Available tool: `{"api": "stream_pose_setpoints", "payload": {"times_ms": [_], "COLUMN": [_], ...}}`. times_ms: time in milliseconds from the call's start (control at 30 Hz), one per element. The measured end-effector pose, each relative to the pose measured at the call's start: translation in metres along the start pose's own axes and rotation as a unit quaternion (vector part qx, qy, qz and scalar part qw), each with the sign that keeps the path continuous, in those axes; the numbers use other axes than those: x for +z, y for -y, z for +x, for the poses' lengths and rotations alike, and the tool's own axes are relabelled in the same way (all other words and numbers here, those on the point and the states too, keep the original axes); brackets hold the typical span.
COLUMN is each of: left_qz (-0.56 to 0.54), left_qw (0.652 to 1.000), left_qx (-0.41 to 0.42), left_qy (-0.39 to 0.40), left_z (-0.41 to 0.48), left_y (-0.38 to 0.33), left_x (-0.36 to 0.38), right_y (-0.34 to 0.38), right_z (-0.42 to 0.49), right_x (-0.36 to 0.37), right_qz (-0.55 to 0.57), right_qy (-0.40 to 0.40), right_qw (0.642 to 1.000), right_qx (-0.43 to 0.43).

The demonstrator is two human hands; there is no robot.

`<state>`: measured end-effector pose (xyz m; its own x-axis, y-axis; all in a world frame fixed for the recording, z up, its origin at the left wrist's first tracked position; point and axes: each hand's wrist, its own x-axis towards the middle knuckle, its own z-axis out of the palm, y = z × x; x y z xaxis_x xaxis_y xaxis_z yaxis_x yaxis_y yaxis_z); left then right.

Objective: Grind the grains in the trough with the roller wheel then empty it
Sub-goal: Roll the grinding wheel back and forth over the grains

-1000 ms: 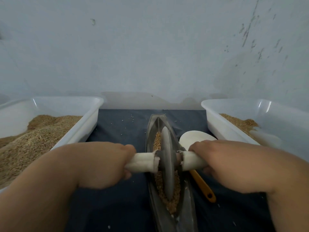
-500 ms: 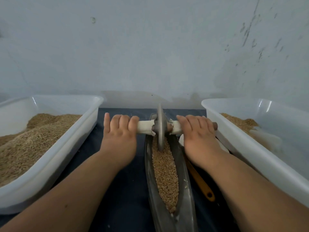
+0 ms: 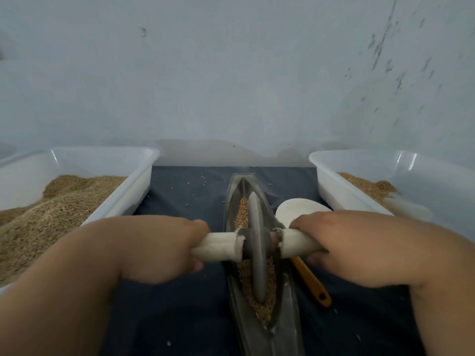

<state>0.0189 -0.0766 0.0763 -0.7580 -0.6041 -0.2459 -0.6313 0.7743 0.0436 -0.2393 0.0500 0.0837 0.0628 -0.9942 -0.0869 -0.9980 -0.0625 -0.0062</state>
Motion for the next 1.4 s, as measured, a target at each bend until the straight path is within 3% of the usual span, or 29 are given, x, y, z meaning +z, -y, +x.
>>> {"api": "stream_pose_setpoints", "payload": {"times_ms": [100,267,400,567,700,833,933,1100,1200,1267,1400], "left_qz": [0.006,0.094,0.111,0.100,0.114,0.055,0.012,-0.001,0.052,0.126,0.121], "left_qw": [0.999,0.962,0.920,0.932,0.955,0.993,1.000,0.999,0.985,0.955,0.929], "left_qx": [-0.009,-0.093,-0.178,-0.172,-0.103,-0.024,-0.016,-0.028,-0.065,-0.117,-0.164], "left_qy": [-0.044,-0.238,-0.331,-0.303,-0.255,-0.104,-0.008,-0.043,-0.150,-0.240,-0.308], "left_z": [0.008,0.048,0.081,0.080,0.056,0.019,0.002,0.010,0.031,0.052,0.076], "left_y": [-0.001,0.004,0.005,0.011,0.007,0.003,0.000,0.000,0.000,0.000,0.004], "left_x": [0.003,0.028,0.044,0.048,0.031,0.013,0.006,0.007,0.019,0.029,0.038], "right_y": [-0.004,-0.008,-0.003,0.002,-0.004,-0.008,-0.002,0.001,-0.004,-0.007,-0.008], "right_z": [0.010,0.053,0.078,0.078,0.055,0.015,0.000,0.014,0.041,0.060,0.082], "right_x": [0.004,0.041,0.053,0.052,0.037,0.014,0.008,0.012,0.032,0.045,0.055], "right_qz": [0.016,-0.065,-0.068,-0.093,-0.072,-0.011,-0.021,0.000,-0.028,-0.062,-0.070], "right_qy": [0.006,-0.207,-0.283,-0.280,-0.189,-0.060,-0.032,-0.074,-0.166,-0.224,-0.266], "right_qw": [1.000,0.974,0.951,0.950,0.977,0.998,0.999,0.997,0.985,0.970,0.956], "right_qx": [0.020,0.061,0.103,0.103,0.061,-0.014,-0.032,-0.001,0.037,0.071,0.106]}}
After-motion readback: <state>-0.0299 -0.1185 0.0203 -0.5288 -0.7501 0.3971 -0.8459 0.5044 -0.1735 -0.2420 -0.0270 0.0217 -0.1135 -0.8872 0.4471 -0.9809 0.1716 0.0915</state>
